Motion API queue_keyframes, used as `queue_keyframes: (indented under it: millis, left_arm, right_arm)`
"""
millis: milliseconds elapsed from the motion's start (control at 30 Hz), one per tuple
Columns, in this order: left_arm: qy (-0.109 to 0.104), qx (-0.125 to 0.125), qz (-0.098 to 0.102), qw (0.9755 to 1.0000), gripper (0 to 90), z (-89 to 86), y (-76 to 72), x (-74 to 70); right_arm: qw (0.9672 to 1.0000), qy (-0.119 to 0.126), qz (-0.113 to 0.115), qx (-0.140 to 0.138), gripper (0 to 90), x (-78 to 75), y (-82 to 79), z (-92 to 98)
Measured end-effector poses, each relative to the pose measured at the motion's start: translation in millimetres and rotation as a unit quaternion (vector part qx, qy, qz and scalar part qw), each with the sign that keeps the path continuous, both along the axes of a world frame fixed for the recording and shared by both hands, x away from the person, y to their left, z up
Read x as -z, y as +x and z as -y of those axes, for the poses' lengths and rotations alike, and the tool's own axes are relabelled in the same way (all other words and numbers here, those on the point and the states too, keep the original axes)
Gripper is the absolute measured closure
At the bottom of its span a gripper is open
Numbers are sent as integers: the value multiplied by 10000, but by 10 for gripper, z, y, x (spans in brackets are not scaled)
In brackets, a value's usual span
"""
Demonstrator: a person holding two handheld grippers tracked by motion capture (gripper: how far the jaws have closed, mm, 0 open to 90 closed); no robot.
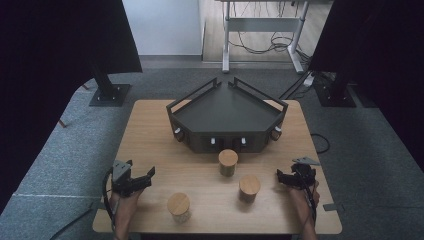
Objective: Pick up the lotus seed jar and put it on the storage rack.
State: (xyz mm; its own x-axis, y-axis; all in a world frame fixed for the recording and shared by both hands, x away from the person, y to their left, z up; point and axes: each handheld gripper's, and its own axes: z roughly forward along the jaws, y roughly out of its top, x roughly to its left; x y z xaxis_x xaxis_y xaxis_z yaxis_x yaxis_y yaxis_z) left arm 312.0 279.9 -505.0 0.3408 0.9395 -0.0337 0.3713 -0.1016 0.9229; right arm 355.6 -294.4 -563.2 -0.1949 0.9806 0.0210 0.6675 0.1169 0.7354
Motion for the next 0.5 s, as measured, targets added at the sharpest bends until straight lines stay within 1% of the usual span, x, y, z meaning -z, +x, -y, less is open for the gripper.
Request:
queue_keyframes:
  millis: [200, 500]
  left_arm:
    - [-47, 84, 187, 9998, 53, 34, -76, -67]
    - [-108, 246, 340, 9991, 59, 81, -161, -126]
  right_arm:
    - [10000, 2, -4, -4, 87, 0, -1, -1]
    - [10000, -5, 2, -25, 87, 0, -1, -2]
